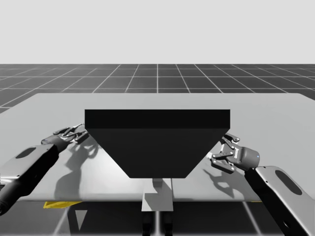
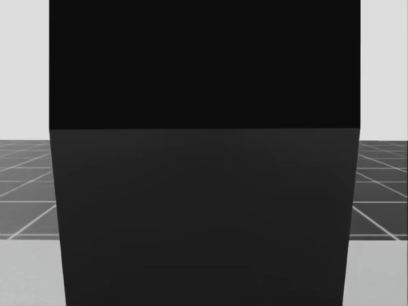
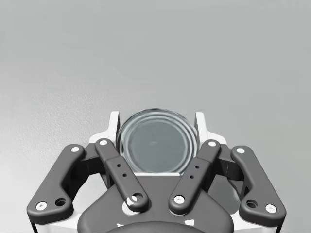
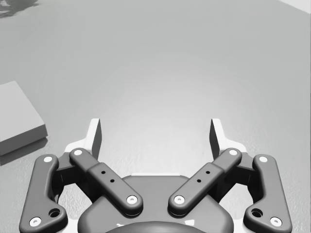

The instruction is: Reach around the screen and pick up the object behind it.

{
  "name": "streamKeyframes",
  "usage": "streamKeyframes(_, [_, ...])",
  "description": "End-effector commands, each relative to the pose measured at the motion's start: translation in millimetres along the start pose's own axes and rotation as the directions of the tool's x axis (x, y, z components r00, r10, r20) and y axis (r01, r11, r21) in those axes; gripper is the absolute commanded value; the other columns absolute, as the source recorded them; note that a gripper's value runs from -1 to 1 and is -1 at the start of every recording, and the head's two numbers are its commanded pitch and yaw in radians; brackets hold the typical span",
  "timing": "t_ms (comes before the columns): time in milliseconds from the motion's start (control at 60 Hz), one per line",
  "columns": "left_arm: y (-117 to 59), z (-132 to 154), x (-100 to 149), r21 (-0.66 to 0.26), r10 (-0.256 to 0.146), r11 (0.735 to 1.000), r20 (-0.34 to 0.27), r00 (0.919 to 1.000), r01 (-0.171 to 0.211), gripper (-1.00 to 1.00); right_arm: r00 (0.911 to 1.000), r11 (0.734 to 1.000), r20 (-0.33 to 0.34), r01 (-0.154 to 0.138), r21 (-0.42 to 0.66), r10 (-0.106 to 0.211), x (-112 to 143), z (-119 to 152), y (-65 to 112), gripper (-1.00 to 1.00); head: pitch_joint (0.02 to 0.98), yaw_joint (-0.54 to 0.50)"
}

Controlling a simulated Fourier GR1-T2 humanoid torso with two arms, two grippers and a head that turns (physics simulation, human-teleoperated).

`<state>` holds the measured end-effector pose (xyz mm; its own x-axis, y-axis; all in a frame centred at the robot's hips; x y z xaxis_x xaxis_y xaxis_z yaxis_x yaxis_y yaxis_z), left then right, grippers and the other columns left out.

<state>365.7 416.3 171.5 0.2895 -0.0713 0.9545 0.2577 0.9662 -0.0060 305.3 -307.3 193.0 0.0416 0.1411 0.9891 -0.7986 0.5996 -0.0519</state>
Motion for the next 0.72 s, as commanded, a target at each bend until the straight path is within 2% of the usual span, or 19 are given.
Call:
streamKeyframes(17, [21.8, 14.5, 31.5, -0.053, -0.026, 0.998, 0.063, 0.9977, 0.029, 1.00, 1.0000, 1.000, 0.000, 0.001, 0.024, -0.001, -0.4, 0.9, 0.4, -1.00, 0.187, 0.00])
streamKeyframes(200, [33.3, 31.9, 56.1, 0.003, -0.038, 0.999, 0.117, 0.9923, 0.038, 1.00, 1.0000, 1.000, 0.000, 0.000, 0.020, 0.000, -1.5, 1.2, -0.1, -1.00, 0.189, 0.00])
streamKeyframes(233, [34.2, 37.7, 64.5, 0.006, -0.038, 0.999, 0.140, 0.9894, 0.038, 1.00, 1.0000, 1.000, -0.002, 0.001, 0.020, -0.001, -1.9, 1.2, 0.0, -1.00, 0.188, 0.00])
streamKeyframes(400, [33.1, 62.3, 103.3, 0.048, -0.088, 0.996, 0.211, 0.9736, 0.080, 1.00, 1.0000, 1.000, 0.000, 0.004, 0.013, -0.004, -2.4, 1.5, -0.6, -1.00, 0.185, 0.00])
streamKeyframes(417, [32.5, 67.7, 111.7, 0.063, -0.110, 0.993, 0.220, 0.9692, 0.098, 1.00, 1.0000, 1.000, 0.001, -0.001, 0.011, 0.001, -2.7, 1.7, -0.5, -1.00, 0.184, 0.00])
streamKeyframes(467, [31.6, 73.8, 121.0, 0.068, -0.117, 0.992, 0.237, 0.9644, 0.103, 1.00, 0.9999, 1.000, 0.007, -0.014, 0.006, 0.014, -3.0, 2.2, -0.4, -1.00, 0.183, 0.00])
streamKeyframes(483, [30.6, 79.7, 130.4, 0.081, -0.132, 0.990, 0.252, 0.9587, 0.115, 1.00, 0.9998, 1.000, 0.014, -0.014, 0.002, 0.014, -3.1, 2.3, -1.0, -1.00, 0.184, 0.00])
streamKeyframes(517, [29.8, 83.9, 137.1, 0.087, -0.140, 0.989, 0.262, 0.9547, 0.121, 1.00, 0.9996, 1.000, 0.021, -0.016, -0.002, 0.016, -3.2, 2.4, -0.9, -1.00, 0.184, 0.00])
streamKeyframes(567, [26.7, 94.1, 153.4, 0.104, -0.160, 0.985, 0.288, 0.9440, 0.136, 1.00, 0.9995, 1.000, 0.026, -0.020, -0.003, 0.020, -3.0, 2.7, -1.3, -1.00, 0.185, 0.00])
streamKeyframes(583, [25.8, 96.2, 156.6, 0.107, -0.166, 0.984, 0.293, 0.9417, 0.141, 1.00, 0.9990, 1.000, 0.034, -0.030, -0.002, 0.031, -3.2, 2.9, -1.3, -1.00, 0.184, 0.00])
streamKeyframes(600, [24.3, 100.1, 162.9, 0.113, -0.176, 0.982, 0.302, 0.9368, 0.149, 1.00, 0.9985, 0.999, 0.038, -0.038, -0.005, 0.038, -3.4, 3.0, -1.7, -1.00, 0.185, 0.00])
streamKeyframes(633, [21.1, 106.2, 172.3, 0.118, -0.189, 0.980, 0.318, 0.9292, 0.159, 1.00, 0.9990, 1.000, 0.033, -0.030, -0.009, 0.030, -3.5, 3.0, -2.2, -1.00, 0.184, 0.00])
streamKeyframes(717, [10.7, 120.4, 195.0, 0.138, -0.223, 0.973, 0.355, 0.9080, 0.185, 1.00, 0.9992, 0.999, 0.026, -0.030, -0.011, 0.031, -4.4, 3.0, -3.8, -1.00, 0.183, -0.01])
